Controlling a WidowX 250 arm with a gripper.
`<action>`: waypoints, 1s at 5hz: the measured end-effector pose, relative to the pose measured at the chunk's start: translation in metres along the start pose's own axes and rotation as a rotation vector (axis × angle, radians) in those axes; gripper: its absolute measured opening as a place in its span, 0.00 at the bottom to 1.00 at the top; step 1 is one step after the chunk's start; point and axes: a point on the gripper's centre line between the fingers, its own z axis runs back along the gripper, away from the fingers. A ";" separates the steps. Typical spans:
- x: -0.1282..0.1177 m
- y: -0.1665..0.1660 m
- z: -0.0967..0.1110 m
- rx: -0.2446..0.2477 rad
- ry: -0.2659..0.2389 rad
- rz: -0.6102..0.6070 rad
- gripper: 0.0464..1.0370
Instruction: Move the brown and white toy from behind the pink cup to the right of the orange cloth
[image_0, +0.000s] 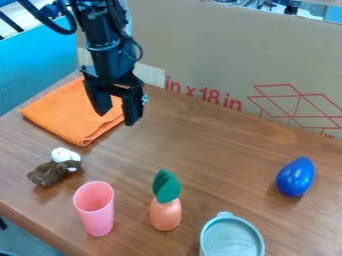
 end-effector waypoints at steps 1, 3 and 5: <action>-0.004 0.001 -0.007 -0.005 0.024 0.003 0.96; -0.061 0.024 0.020 0.068 0.113 -0.144 0.96; -0.122 0.047 0.011 0.288 0.201 -0.091 0.96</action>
